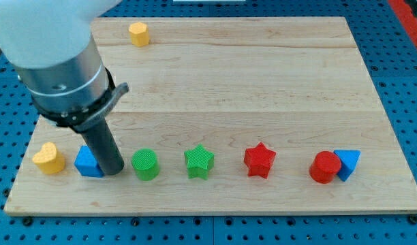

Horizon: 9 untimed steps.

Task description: Move the yellow hexagon towards the center

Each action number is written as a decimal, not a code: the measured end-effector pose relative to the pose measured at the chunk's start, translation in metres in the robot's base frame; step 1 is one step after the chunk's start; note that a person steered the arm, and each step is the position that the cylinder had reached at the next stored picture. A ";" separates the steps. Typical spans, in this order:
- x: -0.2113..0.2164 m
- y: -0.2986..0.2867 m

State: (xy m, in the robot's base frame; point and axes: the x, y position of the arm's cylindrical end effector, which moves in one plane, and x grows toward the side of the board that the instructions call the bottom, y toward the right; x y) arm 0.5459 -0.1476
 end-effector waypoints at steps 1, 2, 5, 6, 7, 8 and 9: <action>-0.042 0.026; -0.099 0.046; -0.271 -0.050; -0.339 -0.011; -0.311 0.063; -0.255 0.064; -0.321 0.081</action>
State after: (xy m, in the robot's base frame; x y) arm 0.2249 -0.0669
